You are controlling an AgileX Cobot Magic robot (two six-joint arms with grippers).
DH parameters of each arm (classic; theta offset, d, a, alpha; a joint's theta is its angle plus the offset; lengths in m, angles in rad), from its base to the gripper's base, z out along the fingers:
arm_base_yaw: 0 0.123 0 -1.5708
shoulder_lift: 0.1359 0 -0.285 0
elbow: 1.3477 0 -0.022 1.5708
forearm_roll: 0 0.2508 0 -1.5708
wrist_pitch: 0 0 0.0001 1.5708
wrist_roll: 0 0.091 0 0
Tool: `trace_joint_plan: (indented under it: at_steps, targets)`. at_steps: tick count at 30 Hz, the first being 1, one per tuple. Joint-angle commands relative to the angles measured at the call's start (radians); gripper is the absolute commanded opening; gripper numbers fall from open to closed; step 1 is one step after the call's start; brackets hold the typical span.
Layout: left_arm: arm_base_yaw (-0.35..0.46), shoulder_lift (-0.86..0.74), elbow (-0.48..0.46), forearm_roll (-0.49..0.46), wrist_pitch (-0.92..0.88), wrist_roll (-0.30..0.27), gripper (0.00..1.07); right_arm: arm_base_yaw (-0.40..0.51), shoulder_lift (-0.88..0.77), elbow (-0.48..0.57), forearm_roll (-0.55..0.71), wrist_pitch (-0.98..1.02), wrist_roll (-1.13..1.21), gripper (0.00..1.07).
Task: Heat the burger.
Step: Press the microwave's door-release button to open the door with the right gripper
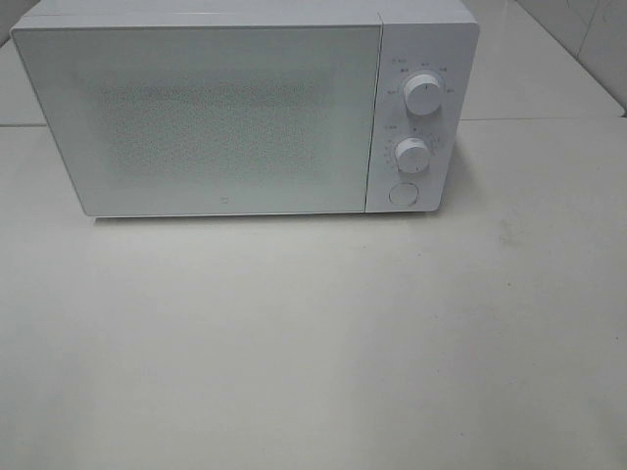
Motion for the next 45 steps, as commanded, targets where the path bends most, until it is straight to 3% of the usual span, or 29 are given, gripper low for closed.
trace_joint_plan:
  at_steps: [1, 8, 15, 45]
  targets:
    - [0.003, -0.018, 0.003, -0.009, -0.009, 0.002, 0.98, -0.052, -0.090, 0.009, -0.028, 0.003, -0.009, 0.76]
    - [0.003, -0.018, 0.003, -0.009, -0.009, 0.002, 0.98, -0.139, -0.307, 0.116, -0.081, 0.026, 0.016, 0.76]
    - [0.003, -0.018, 0.003, -0.009, -0.009, 0.002, 0.98, -0.201, -0.458, 0.124, -0.087, 0.034, 0.013, 0.76]
    - [0.003, -0.016, 0.003, -0.009, -0.009, 0.003, 0.98, -0.201, -0.418, 0.117, -0.079, 0.033, -0.022, 0.76]
